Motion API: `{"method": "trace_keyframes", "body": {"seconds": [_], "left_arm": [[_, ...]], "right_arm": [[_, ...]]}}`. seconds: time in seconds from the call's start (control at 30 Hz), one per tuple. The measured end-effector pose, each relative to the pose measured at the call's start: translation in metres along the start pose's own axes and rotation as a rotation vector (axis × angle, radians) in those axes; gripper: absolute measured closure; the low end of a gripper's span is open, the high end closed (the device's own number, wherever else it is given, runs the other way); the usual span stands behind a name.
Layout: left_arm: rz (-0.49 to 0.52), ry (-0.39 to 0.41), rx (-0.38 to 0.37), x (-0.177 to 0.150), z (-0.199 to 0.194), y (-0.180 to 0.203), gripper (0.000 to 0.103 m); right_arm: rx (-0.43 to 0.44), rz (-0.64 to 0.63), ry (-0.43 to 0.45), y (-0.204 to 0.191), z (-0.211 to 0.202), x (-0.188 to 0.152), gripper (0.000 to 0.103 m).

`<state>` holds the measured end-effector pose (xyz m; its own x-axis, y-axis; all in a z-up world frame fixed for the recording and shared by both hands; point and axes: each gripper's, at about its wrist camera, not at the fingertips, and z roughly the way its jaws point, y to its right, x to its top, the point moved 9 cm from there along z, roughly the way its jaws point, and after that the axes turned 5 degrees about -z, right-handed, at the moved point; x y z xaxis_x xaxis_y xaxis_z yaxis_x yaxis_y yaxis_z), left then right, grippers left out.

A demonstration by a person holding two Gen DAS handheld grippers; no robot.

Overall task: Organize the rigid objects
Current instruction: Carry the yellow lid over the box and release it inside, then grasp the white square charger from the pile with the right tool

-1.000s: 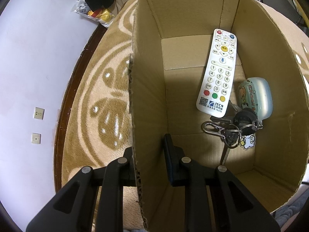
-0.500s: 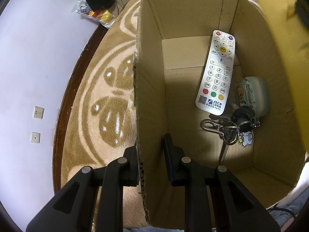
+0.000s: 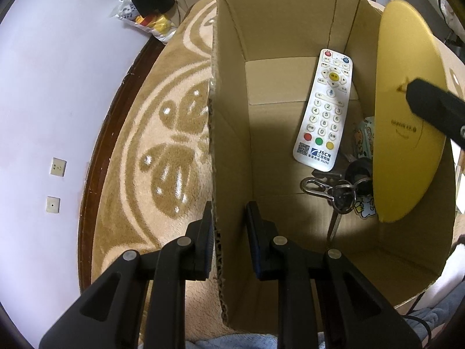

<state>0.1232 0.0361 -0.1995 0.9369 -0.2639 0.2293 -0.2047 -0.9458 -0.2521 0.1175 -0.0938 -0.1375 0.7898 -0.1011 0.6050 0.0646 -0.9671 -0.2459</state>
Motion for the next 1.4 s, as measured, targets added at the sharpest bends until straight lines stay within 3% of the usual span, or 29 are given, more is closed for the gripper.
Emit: {"method": "trace_keyframes", "body": {"seconds": [0.33,0.5,0.73,0.87,1.0,1.17,1.4], "left_arm": [[-0.007,0.0,-0.004,-0.001,-0.001,-0.001,0.082],[-0.011,0.0,-0.013,-0.002,-0.001,-0.002,0.082],[-0.005,0.003,-0.009,-0.002,-0.001,-0.002,0.082],[-0.02,0.001,-0.023,-0.002,-0.002,-0.003,0.082],[-0.014,0.002,-0.017,-0.002,-0.002,-0.003,0.082],[-0.015,-0.001,-0.019,-0.003,-0.001,-0.002,0.082],[-0.015,-0.003,-0.02,-0.003,0.0,-0.002,0.082]], "right_arm": [[0.027,-0.037,0.015,-0.003,-0.009,0.006,0.092],[0.015,-0.054,0.061,0.004,-0.023,0.016,0.058],[-0.028,0.019,0.074,0.033,-0.037,0.02,0.035],[-0.077,0.075,0.068,0.063,-0.042,0.016,0.011],[-0.158,0.12,0.018,0.101,-0.044,0.008,0.001],[-0.23,0.214,-0.018,0.144,-0.043,-0.008,0.0],[-0.267,0.276,-0.115,0.178,-0.022,-0.038,0.0]]}}
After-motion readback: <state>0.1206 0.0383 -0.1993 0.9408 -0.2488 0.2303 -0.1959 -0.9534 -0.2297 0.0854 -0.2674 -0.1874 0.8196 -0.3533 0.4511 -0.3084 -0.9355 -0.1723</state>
